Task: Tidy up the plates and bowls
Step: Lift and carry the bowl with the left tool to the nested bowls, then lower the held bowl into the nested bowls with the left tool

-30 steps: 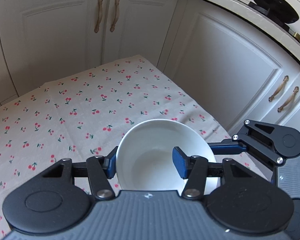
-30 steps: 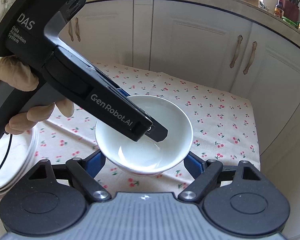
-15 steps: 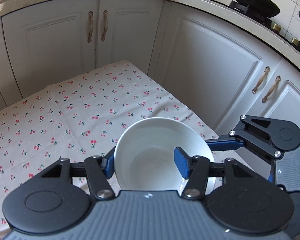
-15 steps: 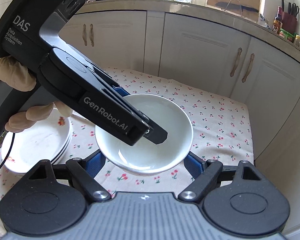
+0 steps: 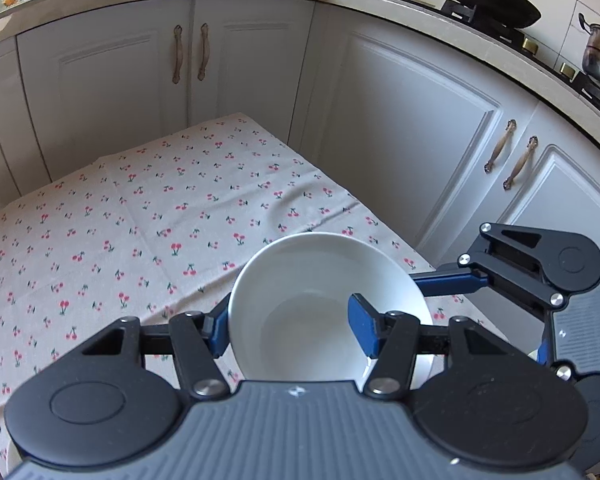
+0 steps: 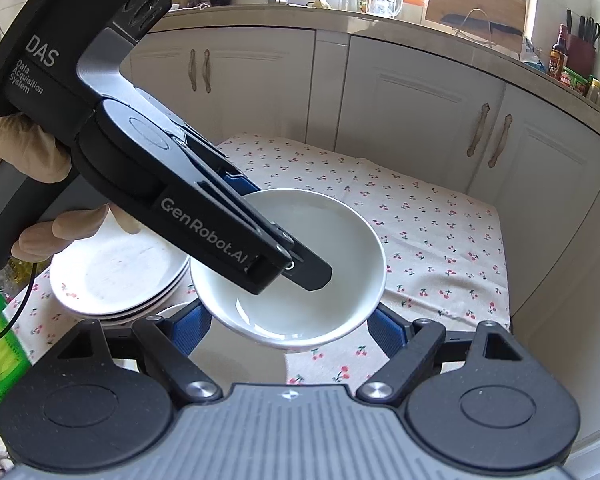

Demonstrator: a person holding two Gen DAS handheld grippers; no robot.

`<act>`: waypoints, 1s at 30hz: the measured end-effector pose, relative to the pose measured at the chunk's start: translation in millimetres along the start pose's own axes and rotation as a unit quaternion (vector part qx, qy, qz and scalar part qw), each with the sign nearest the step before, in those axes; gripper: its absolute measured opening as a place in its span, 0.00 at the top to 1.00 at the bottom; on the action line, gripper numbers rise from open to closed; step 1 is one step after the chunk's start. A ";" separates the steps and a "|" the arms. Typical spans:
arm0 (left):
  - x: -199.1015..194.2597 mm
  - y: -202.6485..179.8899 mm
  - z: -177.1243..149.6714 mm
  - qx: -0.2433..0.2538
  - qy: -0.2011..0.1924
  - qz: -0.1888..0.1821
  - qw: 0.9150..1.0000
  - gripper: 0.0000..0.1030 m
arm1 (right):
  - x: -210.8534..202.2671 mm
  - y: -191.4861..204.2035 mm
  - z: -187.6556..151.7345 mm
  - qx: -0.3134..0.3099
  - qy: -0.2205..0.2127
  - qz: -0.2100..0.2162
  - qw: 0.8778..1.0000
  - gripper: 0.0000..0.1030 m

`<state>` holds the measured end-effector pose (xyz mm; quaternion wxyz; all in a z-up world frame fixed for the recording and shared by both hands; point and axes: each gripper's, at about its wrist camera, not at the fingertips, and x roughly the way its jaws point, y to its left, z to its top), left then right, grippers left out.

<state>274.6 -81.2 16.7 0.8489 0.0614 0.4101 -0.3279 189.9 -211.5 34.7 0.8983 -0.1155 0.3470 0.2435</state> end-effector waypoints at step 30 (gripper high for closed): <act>-17.8 -16.7 -50.0 0.003 0.005 0.005 1.000 0.41 | -6.1 37.8 -35.1 -0.008 0.027 0.027 0.999 0.14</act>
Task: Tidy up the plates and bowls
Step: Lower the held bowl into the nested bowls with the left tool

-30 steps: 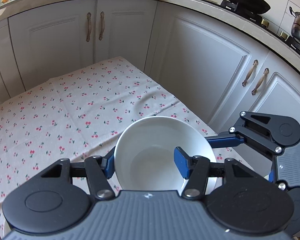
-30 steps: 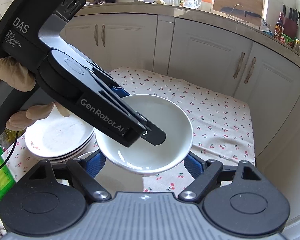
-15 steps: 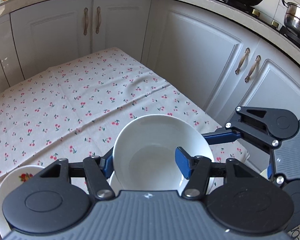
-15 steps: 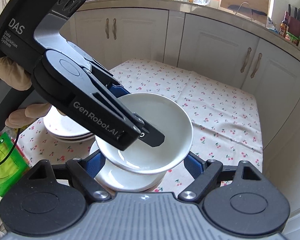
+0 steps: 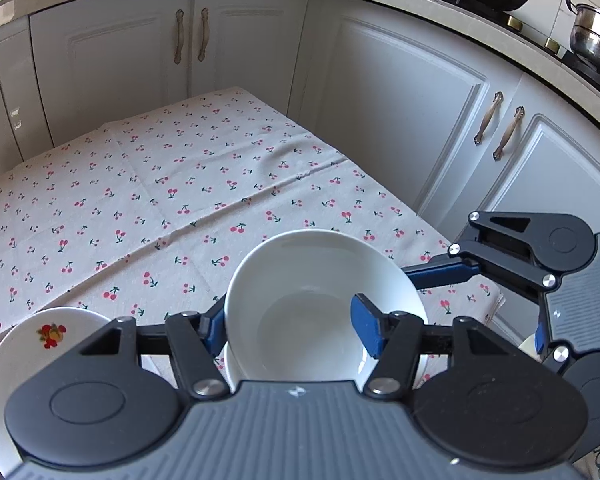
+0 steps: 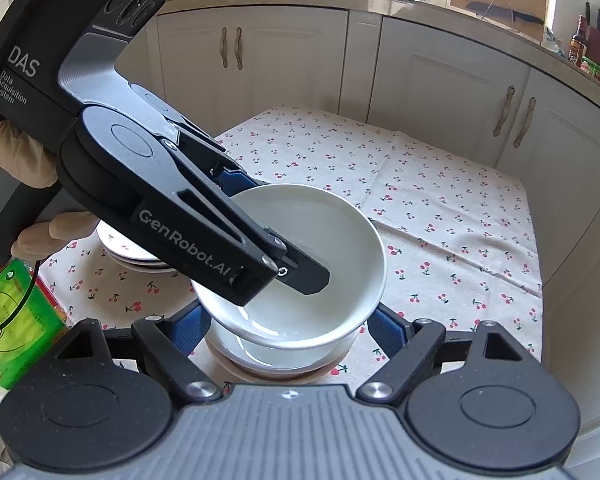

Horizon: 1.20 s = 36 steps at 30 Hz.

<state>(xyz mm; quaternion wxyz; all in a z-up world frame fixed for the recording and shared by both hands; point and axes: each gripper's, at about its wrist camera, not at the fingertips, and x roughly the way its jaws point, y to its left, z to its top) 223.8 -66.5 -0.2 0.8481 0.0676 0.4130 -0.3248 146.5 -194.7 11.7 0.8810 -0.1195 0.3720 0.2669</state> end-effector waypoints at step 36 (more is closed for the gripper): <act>12.4 4.5 -11.9 0.020 0.002 0.006 1.000 0.38 | 10.6 -0.3 -4.3 0.005 0.011 0.012 1.000 0.10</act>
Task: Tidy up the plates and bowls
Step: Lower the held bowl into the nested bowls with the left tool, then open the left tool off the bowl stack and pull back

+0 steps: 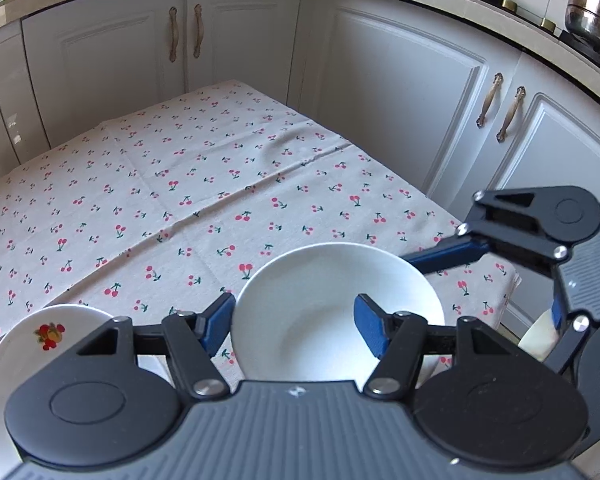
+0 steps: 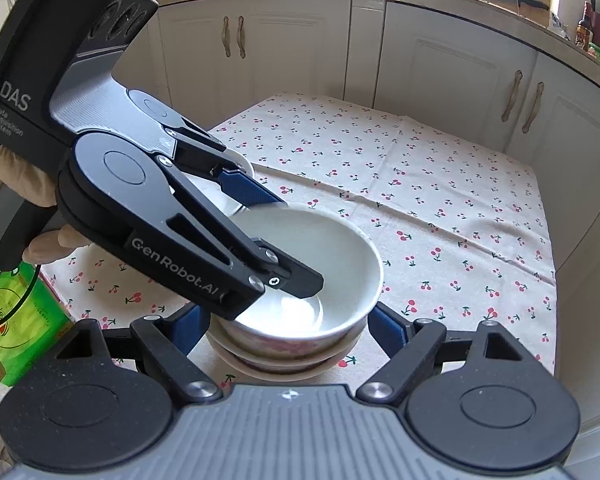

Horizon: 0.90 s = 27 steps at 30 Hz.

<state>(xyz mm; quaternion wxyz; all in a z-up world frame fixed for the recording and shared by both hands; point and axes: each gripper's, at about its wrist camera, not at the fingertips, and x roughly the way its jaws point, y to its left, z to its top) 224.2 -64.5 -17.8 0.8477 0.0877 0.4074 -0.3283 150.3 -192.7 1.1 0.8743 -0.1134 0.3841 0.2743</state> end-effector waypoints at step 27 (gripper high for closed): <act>-53.7 19.9 -47.2 -0.048 -0.050 0.001 0.998 0.32 | -25.8 -15.0 -11.5 0.042 -0.048 -0.033 0.997 0.00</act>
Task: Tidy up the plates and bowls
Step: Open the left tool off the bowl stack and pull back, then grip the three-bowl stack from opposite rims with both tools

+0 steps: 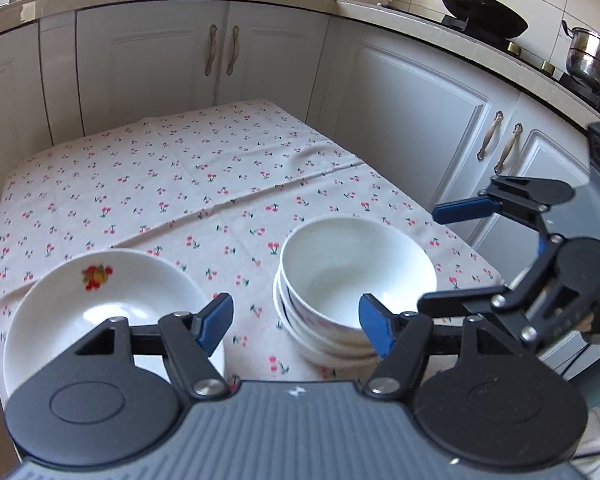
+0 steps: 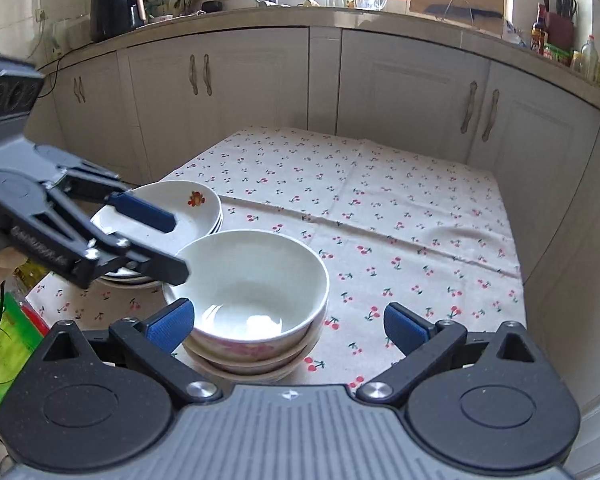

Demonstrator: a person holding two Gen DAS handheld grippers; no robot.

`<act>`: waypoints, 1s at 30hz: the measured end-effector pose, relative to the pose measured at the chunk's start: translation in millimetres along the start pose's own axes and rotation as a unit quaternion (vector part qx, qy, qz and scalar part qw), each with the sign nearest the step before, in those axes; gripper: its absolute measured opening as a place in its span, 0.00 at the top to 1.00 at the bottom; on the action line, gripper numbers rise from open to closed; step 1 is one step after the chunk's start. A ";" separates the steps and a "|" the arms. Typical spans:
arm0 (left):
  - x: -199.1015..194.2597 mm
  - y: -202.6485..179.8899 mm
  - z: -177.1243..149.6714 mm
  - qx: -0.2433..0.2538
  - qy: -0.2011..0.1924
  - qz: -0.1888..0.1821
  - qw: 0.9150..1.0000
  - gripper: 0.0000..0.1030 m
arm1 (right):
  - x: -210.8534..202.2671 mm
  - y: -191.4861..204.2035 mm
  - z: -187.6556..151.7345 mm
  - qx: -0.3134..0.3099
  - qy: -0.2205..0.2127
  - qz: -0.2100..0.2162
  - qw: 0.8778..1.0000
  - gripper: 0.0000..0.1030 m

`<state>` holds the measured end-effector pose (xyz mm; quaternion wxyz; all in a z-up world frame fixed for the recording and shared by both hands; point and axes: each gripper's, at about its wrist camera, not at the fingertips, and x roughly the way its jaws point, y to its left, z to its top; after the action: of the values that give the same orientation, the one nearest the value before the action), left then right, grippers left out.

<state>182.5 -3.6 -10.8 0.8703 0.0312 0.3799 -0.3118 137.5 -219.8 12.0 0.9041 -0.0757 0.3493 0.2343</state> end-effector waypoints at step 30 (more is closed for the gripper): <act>51.7 -22.7 -46.4 0.143 0.056 -0.034 0.988 0.18 | 45.2 -5.6 -49.9 -0.054 0.059 0.014 0.997 0.01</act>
<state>166.6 -35.2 -74.8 0.8232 0.1599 0.3799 -0.3905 139.6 -223.0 -55.5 0.8731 -0.1327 0.3897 0.2610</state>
